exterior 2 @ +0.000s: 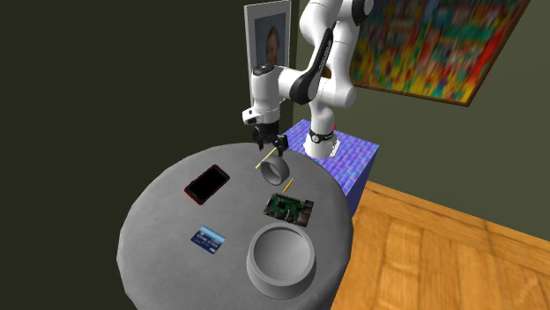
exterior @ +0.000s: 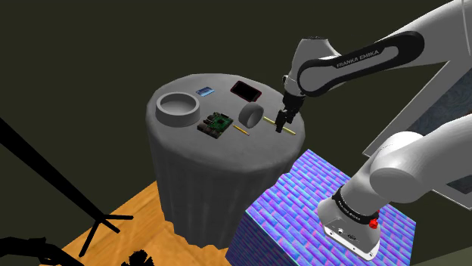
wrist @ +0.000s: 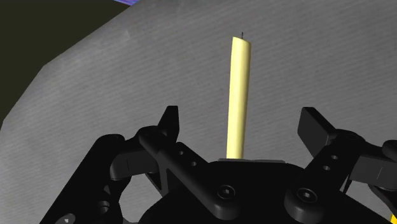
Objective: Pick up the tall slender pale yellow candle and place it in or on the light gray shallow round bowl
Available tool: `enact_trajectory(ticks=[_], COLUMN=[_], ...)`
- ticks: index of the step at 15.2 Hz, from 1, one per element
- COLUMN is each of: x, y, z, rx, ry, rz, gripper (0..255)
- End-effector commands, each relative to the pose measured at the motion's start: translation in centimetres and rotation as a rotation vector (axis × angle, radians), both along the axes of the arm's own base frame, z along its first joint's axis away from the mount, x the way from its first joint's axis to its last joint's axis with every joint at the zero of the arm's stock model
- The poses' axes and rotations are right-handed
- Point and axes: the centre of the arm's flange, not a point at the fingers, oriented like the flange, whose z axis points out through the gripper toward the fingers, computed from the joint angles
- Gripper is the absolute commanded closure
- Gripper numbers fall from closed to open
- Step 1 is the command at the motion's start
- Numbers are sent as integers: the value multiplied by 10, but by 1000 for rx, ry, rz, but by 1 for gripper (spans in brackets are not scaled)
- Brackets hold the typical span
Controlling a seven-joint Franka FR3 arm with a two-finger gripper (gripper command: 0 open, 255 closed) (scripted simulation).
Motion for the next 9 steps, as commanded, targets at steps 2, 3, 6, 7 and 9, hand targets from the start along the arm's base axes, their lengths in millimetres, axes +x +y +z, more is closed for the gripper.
enact_trajectory(ticks=[2,3,6,7,9], x=[0,0,0,0,0], y=[1,1,1,1,1], z=[-9,-9,-9,-9,-9], rx=[0,0,0,0,0], ry=[-1,-1,-1,-1,-1], rz=[0,0,0,0,0], gripper=[0,0,0,0,255])
